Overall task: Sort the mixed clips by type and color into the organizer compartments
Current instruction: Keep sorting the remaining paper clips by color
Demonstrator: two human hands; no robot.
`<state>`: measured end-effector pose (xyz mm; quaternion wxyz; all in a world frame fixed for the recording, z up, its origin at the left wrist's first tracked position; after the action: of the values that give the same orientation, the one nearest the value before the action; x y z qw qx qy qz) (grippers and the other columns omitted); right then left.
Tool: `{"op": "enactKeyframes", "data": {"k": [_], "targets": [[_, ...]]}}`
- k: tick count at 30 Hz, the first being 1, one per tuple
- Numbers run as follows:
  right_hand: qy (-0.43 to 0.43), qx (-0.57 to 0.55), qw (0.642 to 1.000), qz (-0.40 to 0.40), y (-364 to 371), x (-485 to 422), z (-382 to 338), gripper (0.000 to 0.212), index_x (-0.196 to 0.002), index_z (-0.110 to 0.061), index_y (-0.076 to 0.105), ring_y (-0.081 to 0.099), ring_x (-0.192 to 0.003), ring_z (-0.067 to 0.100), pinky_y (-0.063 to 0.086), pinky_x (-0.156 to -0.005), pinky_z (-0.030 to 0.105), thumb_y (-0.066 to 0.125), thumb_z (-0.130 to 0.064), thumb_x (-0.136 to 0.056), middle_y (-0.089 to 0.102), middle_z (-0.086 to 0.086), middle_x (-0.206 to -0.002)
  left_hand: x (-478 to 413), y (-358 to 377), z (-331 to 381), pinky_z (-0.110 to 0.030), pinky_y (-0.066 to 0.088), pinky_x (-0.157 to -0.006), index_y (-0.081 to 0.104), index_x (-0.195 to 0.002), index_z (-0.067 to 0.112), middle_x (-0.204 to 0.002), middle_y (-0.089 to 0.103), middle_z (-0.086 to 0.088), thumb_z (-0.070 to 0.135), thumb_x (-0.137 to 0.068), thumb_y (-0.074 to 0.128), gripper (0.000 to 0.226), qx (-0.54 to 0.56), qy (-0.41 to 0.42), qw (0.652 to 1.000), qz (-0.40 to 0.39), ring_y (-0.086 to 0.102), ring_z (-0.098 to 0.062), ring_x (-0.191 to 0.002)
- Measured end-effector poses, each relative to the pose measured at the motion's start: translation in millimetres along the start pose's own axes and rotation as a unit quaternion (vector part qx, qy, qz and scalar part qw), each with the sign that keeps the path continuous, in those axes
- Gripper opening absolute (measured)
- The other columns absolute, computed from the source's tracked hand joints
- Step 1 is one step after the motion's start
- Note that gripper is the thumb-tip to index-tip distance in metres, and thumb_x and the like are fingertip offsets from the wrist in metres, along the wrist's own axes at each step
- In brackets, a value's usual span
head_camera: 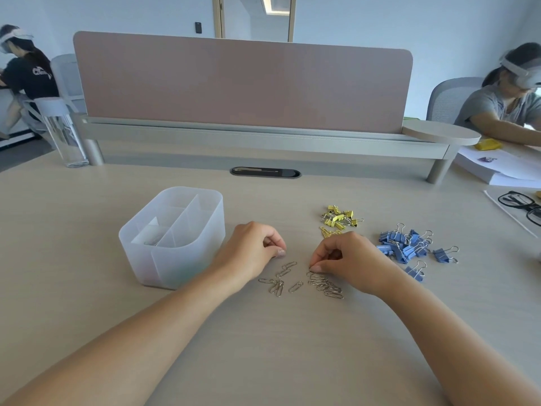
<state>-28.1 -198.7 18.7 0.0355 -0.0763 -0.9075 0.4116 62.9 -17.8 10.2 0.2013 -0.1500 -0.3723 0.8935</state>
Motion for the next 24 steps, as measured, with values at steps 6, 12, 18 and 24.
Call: {"op": "enactKeyframes", "data": {"k": [6, 12, 18, 24], "targets": [[-0.013, 0.002, 1.0, -0.008, -3, 1, 1, 0.01, -0.074, -0.025, 0.075, 0.054, -0.06, -0.002, 0.044, -0.061, 0.014, 0.078, -0.017, -0.079, 0.07, -0.006, -0.071, 4, 4, 5, -0.011, 0.036, -0.049, 0.075, -0.081, 0.034, -0.069, 0.067, 0.017, 0.043, -0.069, 0.084, 0.018, 0.001, 0.039, 0.998, -0.055, 0.054, 0.006, -0.058], [-0.019, -0.001, 1.0, -0.01, -3, 2, 2, 0.01, -0.074, -0.024, 0.074, 0.053, -0.059, -0.003, 0.042, -0.059, 0.011, 0.079, -0.017, -0.078, 0.067, -0.012, -0.065, 4, 0, 3, -0.021, 0.041, -0.055, 0.077, -0.075, 0.031, -0.067, 0.069, 0.005, 0.028, -0.072, 0.084, 0.009, 0.006, 0.053, 0.996, -0.076, 0.052, -0.004, -0.055], [-0.017, 0.011, 0.999, -0.029, -8, 6, 3, 0.011, -0.075, -0.025, 0.075, 0.055, -0.063, -0.001, 0.045, -0.064, 0.017, 0.077, -0.016, -0.08, 0.071, -0.009, -0.072, 7, -17, -5, -0.023, 0.05, -0.07, 0.078, -0.078, 0.03, -0.076, 0.073, 0.012, 0.026, -0.078, 0.08, 0.005, -0.002, 0.046, 0.992, -0.118, 0.064, -0.003, -0.074], [-0.033, 0.027, 0.994, -0.1, -22, 10, 4, 0.012, -0.086, -0.032, 0.074, 0.062, -0.077, 0.004, 0.048, -0.078, 0.021, 0.074, -0.021, -0.084, 0.071, -0.012, -0.083, 17, -33, -3, -0.02, 0.049, -0.077, 0.074, -0.098, 0.033, -0.091, 0.067, 0.017, 0.033, -0.091, 0.066, 0.01, -0.071, 0.017, 0.987, -0.146, 0.063, -0.004, -0.091]]}}
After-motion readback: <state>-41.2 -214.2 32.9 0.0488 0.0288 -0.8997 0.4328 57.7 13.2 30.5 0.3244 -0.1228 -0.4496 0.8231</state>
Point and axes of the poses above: each hand's wrist, its own x-axis away from the middle knuckle, its own y-axis out of the palm, z = x × y, the point moved 1 cm from there along -x, towards the middle knuckle
